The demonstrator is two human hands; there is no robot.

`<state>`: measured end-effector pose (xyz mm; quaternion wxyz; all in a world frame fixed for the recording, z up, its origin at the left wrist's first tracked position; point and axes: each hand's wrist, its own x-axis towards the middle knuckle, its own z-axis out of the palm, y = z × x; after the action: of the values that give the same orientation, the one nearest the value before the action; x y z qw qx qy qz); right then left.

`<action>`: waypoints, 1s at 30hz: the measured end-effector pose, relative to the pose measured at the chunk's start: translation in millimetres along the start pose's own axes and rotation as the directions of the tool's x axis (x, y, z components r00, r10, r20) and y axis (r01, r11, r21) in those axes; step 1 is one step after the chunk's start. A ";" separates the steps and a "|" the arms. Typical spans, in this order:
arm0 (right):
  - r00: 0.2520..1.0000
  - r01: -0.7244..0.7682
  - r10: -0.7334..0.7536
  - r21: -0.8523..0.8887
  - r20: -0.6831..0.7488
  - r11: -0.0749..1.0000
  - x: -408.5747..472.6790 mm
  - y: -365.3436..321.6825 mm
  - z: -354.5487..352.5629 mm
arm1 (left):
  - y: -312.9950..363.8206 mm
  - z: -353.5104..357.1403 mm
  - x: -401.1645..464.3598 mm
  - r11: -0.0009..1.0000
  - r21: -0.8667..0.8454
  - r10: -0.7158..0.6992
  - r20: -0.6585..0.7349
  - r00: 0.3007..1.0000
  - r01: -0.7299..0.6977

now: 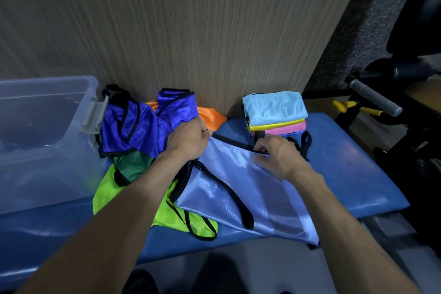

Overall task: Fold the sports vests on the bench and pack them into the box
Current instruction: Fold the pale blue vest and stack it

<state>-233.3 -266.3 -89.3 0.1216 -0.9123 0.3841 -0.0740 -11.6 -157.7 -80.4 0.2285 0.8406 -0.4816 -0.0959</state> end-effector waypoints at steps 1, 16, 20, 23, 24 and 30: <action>1.000 -0.012 0.012 0.002 -0.015 1.000 -0.4 5.6 -1.2 | 1.2 1.1 -0.2 1.000 0.021 -0.009 -0.005 1.000 0.009; 0.883 -0.342 0.380 0.177 -0.274 0.923 -38.7 68.8 -31.5 | 14.4 -1.0 -5.3 0.934 0.339 0.141 -0.055 0.988 -0.114; 0.830 -0.553 0.555 0.227 0.059 0.802 -60.1 90.2 -29.0 | 50.9 10.9 -35.3 0.861 0.320 0.461 -0.160 0.873 -0.396; 0.828 -0.542 0.545 0.441 0.134 0.715 -63.6 83.3 -23.3 | 67.6 36.3 -63.0 0.828 0.167 0.518 0.143 0.844 -0.536; 0.830 -0.534 0.541 0.476 0.137 0.699 -62.8 78.8 -20.9 | 65.1 43.9 -65.8 0.811 0.218 0.490 0.251 0.835 -0.542; 0.826 -0.411 0.564 0.678 -0.005 0.609 -48.4 74.3 0.8 | 42.3 70.7 -65.8 0.810 0.294 0.359 0.434 0.826 -0.506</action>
<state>-317.4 -281.6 -112.8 0.4029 -0.6568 0.5794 -0.2658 -105.0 -140.5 -126.1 -0.0227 0.7023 -0.7055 -0.0922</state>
